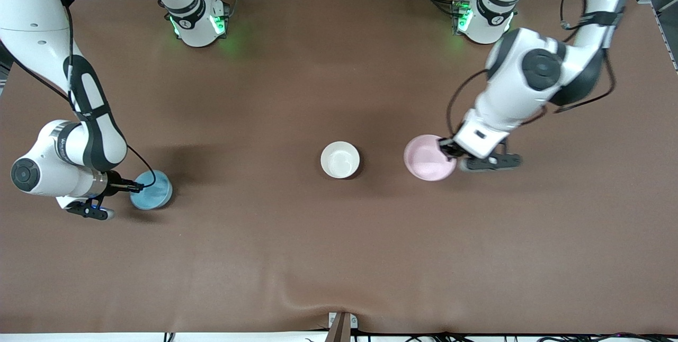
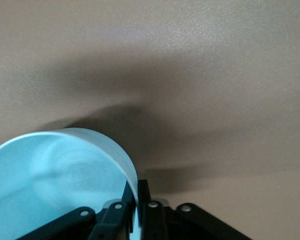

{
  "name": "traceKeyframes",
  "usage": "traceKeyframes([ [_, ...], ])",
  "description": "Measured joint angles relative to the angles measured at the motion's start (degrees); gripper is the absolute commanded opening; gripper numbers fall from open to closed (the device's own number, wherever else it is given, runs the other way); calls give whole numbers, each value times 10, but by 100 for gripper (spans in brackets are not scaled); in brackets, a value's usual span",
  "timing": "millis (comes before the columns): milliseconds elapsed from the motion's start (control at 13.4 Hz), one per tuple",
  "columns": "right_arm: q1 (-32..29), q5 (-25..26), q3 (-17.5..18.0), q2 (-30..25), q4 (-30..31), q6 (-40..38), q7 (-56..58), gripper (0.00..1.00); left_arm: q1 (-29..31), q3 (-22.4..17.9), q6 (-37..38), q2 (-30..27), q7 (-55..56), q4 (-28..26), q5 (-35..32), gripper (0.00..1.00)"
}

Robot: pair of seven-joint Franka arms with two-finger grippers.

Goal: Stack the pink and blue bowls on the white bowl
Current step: 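Carry the pink bowl over the white bowl while the right gripper grasps the blue bowl, then lower the pink bowl into the white bowl and open the left gripper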

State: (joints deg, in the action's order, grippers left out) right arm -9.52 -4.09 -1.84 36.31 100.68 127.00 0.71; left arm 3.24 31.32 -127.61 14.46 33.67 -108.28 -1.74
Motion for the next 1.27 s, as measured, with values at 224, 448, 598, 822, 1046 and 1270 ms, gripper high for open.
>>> traceKeyframes([
  [224,0,-1,2,-9,-3,0,1,0,-59,0,-7,38,28,17,0,0],
  [448,0,-1,2,-27,-6,-2,23,0,-91,-1,-41,74,37,21,-1,0],
  [598,1,-1,4,-42,-6,-17,29,0,-111,-2,-61,99,70,22,-40,0],
  [822,8,-4,9,-61,-6,-43,29,0,-144,-2,-69,145,148,47,-116,0],
  [1046,19,-17,10,-71,-6,-56,29,0,-173,-2,-70,192,180,87,-140,0],
  [1270,21,-20,10,-74,-6,-64,27,0,-184,-3,-70,228,180,116,-153,0],
])
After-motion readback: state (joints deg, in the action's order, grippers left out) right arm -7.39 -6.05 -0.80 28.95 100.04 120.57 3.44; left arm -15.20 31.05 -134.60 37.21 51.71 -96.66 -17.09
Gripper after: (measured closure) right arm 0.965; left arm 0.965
